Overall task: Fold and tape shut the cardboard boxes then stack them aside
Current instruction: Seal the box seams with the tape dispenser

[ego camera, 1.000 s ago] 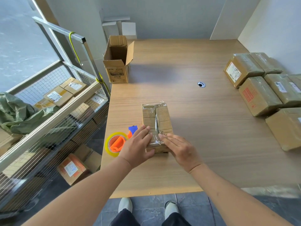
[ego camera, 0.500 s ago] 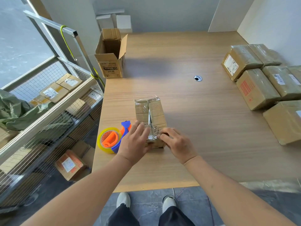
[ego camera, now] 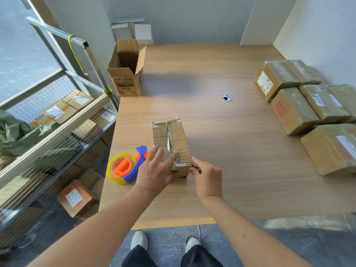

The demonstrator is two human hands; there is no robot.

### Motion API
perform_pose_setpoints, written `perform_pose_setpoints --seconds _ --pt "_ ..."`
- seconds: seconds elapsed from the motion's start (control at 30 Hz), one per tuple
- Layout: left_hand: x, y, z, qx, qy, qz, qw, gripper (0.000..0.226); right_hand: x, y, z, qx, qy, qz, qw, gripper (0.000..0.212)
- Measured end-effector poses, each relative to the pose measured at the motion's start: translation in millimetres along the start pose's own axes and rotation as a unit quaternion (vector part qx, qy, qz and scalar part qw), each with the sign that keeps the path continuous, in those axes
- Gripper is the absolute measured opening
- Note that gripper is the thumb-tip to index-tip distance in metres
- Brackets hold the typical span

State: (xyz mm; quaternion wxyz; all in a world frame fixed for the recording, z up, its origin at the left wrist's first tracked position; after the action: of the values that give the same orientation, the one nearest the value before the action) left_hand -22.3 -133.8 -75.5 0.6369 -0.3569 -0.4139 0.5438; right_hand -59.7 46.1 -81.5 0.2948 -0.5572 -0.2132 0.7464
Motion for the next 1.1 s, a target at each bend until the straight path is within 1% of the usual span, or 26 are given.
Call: perform_pose_setpoints --seconds 0.1,0.17,0.23,0.3,0.4,0.47,0.5,0.57,0.6,0.67,0.73,0.83,0.9,0.93,1.0,1.03,1.1 --pt "2.3 4.3 -2.4 0.002 0.002 0.014 1.0 0.07 -8.7 4.6 -6.5 -0.005 0.017 -0.039 0.999 0.042" --pt "3.9 4.8 -1.6 0.003 -0.003 0.01 1.0 0.07 -15.2 8.4 -10.3 -0.017 0.025 -0.057 0.998 0.044" --pt "4.5 4.9 -1.5 0.0 -0.013 -0.004 1.0 0.072 -16.4 8.7 -12.2 -0.03 0.057 -0.063 0.996 0.045" --pt "3.3 2.6 -1.7 -0.003 -0.024 -0.032 0.999 0.08 -17.4 5.7 -10.8 -0.048 0.085 -0.063 0.993 0.05" --pt "1.5 -7.4 1.0 -0.027 -0.025 -0.1 0.994 0.101 -20.7 -1.8 -3.2 -0.071 0.117 -0.047 0.989 0.058" --pt "1.9 -15.3 3.2 -0.057 -0.002 -0.132 0.99 0.104 -19.5 -8.6 6.3 -0.079 0.136 -0.065 0.985 0.06" --pt "2.5 -19.1 4.0 -0.075 0.012 -0.141 0.987 0.101 -17.2 -11.7 11.1 -0.083 0.139 -0.085 0.983 0.064" --pt "3.5 -27.0 6.2 -0.109 0.041 -0.15 0.982 0.086 -12.4 -15.0 20.0 -0.098 0.134 -0.122 0.979 0.075" --pt "3.6 -30.5 8.2 -0.12 0.054 -0.155 0.979 0.077 -10.2 -14.5 23.3 -0.106 0.132 -0.127 0.977 0.077" --pt "1.5 -33.2 14.1 -0.132 0.073 -0.164 0.975 0.06 -5.5 -9.7 29.7 -0.118 0.135 -0.116 0.977 0.072" --pt "-4.1 -31.8 20.8 -0.123 0.081 -0.165 0.975 0.049 -5.9 -7.0 37.2 -0.13 0.131 -0.122 0.975 0.069" --pt "-13.7 -27.9 28.9 -0.121 0.057 -0.123 0.983 0.051 -6.8 -5.1 44.2 -0.19 0.089 -0.186 0.96 0.067" --pt "-19.9 -23.0 29.5 -0.153 0.039 -0.082 0.984 0.051 -5.2 -7.6 46.4 -0.235 0.052 -0.241 0.94 0.063" --pt "-20.5 -21.7 28.7 -0.165 0.041 -0.069 0.983 0.05 -4.4 -10.7 47.6 -0.246 0.045 -0.261 0.933 0.061" --pt "-19.1 -19.4 23.9 -0.188 0.051 -0.067 0.979 0.052 -4.4 -16.8 50.4 -0.24 0.044 -0.278 0.929 0.058" --pt "-18.9 -18.3 20.6 -0.201 0.046 -0.069 0.976 0.054 -5.4 -19.0 51.5 -0.222 0.036 -0.283 0.932 0.057" --pt "-18.6 -18.0 16.5 -0.201 0.03 -0.067 0.977 0.06 -11.8 -23.6 52.4 -0.145 -0.009 -0.277 0.95 0.05"
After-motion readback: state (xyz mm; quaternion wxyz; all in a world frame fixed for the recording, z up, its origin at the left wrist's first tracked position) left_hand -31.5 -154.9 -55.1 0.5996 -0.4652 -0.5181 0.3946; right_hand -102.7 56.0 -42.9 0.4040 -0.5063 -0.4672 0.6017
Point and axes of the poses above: each hand's wrist, its own z-axis towards the middle knuckle, its own y-axis out of the palm, x = y × z, the point moved 6 cm from there along z, towards the middle knuckle, and after that the axes turned 12 degrees about x, right-handed, at the moved point
